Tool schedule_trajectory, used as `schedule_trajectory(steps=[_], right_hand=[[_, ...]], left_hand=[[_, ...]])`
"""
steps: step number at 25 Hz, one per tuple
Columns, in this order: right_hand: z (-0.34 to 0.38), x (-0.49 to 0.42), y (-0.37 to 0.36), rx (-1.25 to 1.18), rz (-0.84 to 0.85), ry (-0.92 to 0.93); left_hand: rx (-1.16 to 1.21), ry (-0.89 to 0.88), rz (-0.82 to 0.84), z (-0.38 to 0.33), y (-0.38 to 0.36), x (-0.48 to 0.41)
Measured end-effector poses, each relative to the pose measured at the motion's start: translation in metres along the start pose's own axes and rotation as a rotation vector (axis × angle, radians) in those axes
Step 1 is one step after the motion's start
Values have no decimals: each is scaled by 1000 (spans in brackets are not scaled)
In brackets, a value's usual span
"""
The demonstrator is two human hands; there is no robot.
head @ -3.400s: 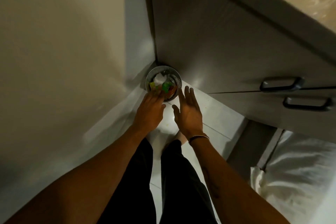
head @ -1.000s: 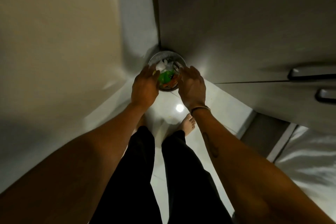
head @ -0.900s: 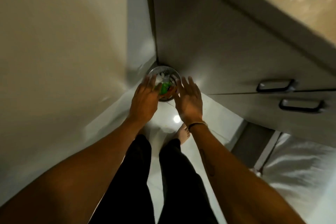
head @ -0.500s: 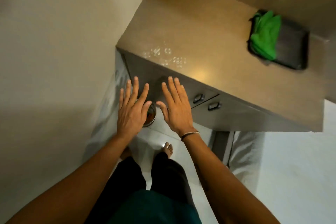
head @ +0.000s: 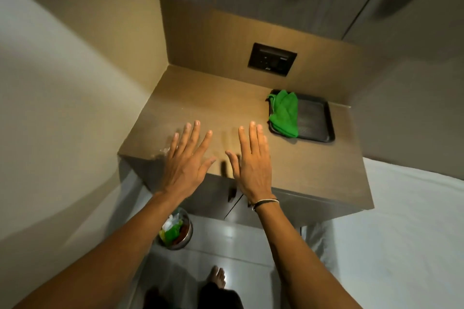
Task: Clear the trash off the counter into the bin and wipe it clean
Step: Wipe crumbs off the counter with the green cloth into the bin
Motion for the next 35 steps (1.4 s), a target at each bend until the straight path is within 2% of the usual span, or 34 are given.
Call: schedule_trajectory(steps=[5, 10, 15, 22, 27, 30, 33, 35], right_hand=[[-102, -67, -9, 51, 85, -152], [-175, -145, -40, 39, 213, -192], [-192, -172, -92, 30, 355, -188], [-191, -172, -96, 86, 373, -234], [-192, -179, -85, 84, 204, -245], [-185, -179, -57, -32, 30, -293], [-126, -150, -2, -138, -250, -200], [-70, -106, 20, -213, -321, -123]], left_hand=[[4, -4, 157, -45, -41, -71], [-9, 13, 233, -53, -81, -119], [7, 82, 279, -39, -120, -141], [-65, 77, 224, -39, -130, -136], [-88, 49, 266, -41, -122, -138], [-71, 4, 186, -38, -96, -138], [-67, -5, 103, -26, -71, -120], [-82, 9, 67, -12, -58, -100]])
Point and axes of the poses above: each hand's wrist, its own x-axis away from the middle knuckle, its own y-axis out of the back of the hand, z = x × y, the point moved 10 cm from there along -x, towards the middle knuckle, and after that the axes turned 7 degrees about x, right-handed, at the moved point
